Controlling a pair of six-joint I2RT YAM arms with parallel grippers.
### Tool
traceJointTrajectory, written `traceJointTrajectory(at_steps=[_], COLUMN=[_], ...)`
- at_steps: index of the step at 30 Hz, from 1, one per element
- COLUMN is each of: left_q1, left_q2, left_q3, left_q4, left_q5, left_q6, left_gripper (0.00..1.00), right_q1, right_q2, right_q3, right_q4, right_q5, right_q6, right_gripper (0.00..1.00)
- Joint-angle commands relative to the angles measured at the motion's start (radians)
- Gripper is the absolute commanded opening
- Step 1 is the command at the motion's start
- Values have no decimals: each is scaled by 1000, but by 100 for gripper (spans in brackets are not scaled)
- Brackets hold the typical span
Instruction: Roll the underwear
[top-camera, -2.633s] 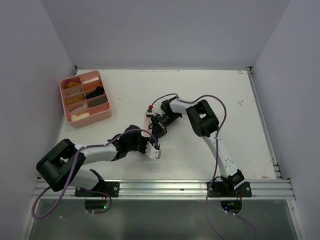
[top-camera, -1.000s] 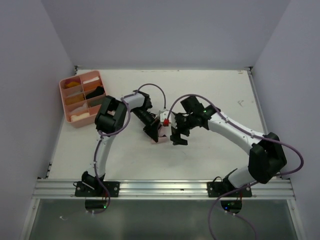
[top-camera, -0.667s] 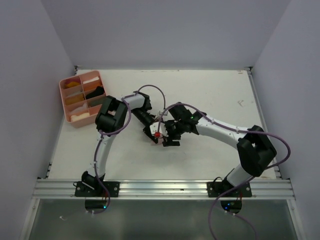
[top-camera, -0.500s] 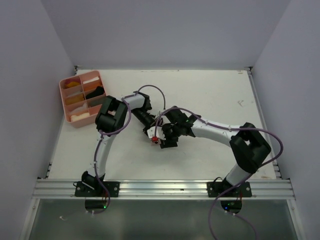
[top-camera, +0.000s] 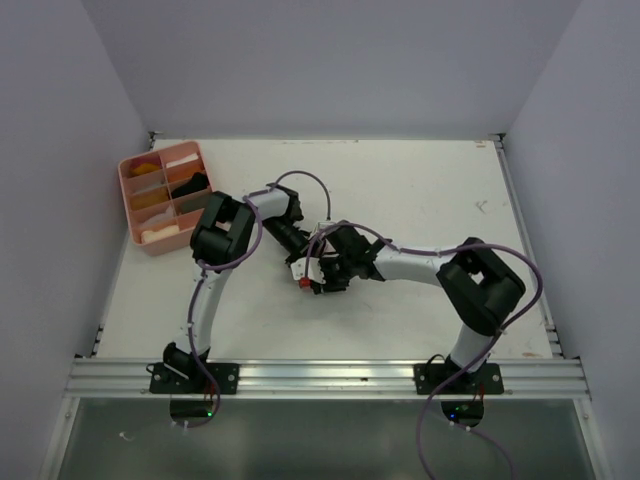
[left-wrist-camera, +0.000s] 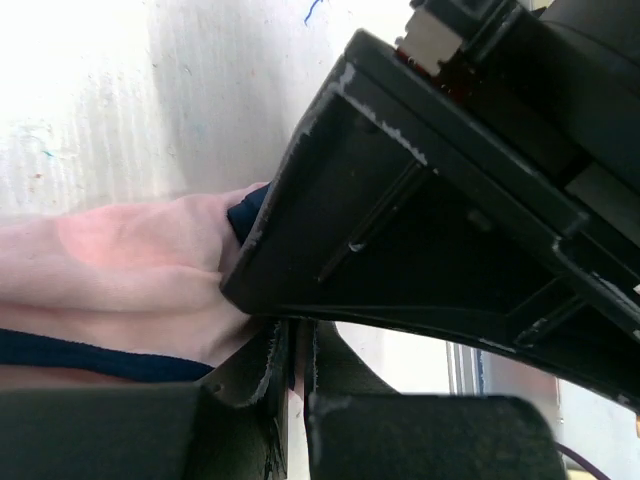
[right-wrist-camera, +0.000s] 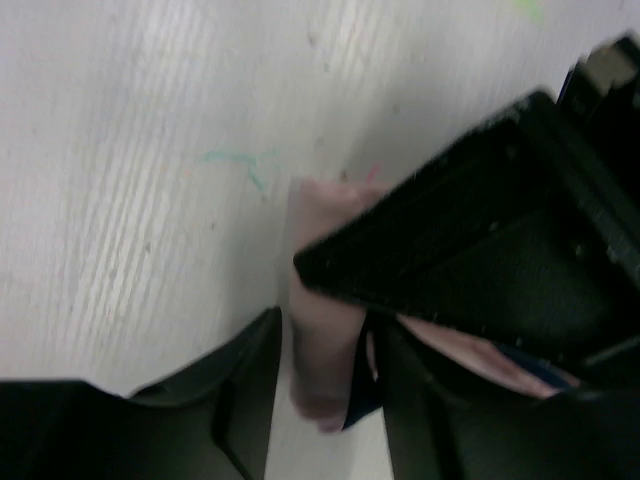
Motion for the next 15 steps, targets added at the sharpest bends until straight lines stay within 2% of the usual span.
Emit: traceJointTrajectory(at_steps=[1,2,3,5,6,7,11,15], left_q1=[-6,-6,-7,-6,-6,-4,16,88], left_q2=[39,34,30,-1,-18,-36,-200,-358], left_q3=[-48,-54,-57,-74,-98,-111,-157,-166], left_q4=[145,148,156,177,214,238,338,430], left_q5=[-219,-219,-219,-216,-214,-214,-208,-205], left_q6=[46,46,45,31,22,-9,-78,-206], left_gripper=[0,0,0,14,20,23,43,48], right_q1=[1,3,3,3,3,3,1,-1], right_q2=[11,14,18,46,57,64,115,155], right_q3=[-18,-19,-15,17,30,39,91,128], right_q4=[90,90,88,56,38,3,-77,-122], right_q5=[-6,-16,-19,-29,-44,-59,-122,-168], right_q6=[13,20,27,61,75,84,133,176], right_gripper=[40,36,26,16,7,2,0,0])
